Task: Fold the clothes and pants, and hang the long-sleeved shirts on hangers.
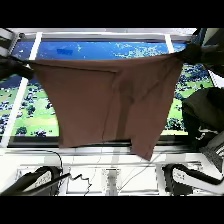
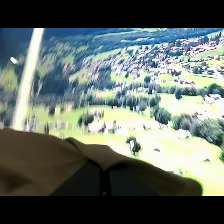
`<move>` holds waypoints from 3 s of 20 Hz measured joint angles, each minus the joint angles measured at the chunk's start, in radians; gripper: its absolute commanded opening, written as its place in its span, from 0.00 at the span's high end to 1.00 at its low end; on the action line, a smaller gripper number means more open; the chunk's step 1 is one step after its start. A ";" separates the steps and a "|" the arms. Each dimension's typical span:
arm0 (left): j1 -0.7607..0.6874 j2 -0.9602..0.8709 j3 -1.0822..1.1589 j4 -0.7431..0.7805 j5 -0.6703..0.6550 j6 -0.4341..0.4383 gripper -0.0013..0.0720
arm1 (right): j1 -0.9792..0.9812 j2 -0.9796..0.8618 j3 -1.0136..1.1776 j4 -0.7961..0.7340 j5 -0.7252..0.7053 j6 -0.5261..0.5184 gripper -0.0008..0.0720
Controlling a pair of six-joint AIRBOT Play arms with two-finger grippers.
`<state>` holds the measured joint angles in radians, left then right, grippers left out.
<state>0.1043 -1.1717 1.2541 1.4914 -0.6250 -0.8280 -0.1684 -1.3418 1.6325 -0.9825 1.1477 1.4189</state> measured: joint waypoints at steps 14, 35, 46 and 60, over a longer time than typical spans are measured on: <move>-0.148 -0.359 0.000 -0.015 0.190 -0.159 0.97 | 0.000 -0.365 -0.035 0.009 -0.390 0.013 0.97; -0.332 -0.631 0.003 -0.087 0.924 -0.168 0.09 | 0.000 -0.513 -0.035 -0.116 -0.794 0.013 0.04; -0.314 -0.404 0.003 -0.087 0.514 -0.200 0.41 | -0.011 -0.417 -0.035 -0.130 -0.618 0.013 0.14; 0.060 -0.082 -0.016 -0.249 -0.317 -0.460 0.14 | -0.219 -0.284 -0.235 -0.139 0.330 0.013 0.33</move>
<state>0.1638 -1.2533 1.2381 1.2423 -0.9417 -1.2884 -0.3874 -1.6257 1.3972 -1.1217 1.4773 1.4315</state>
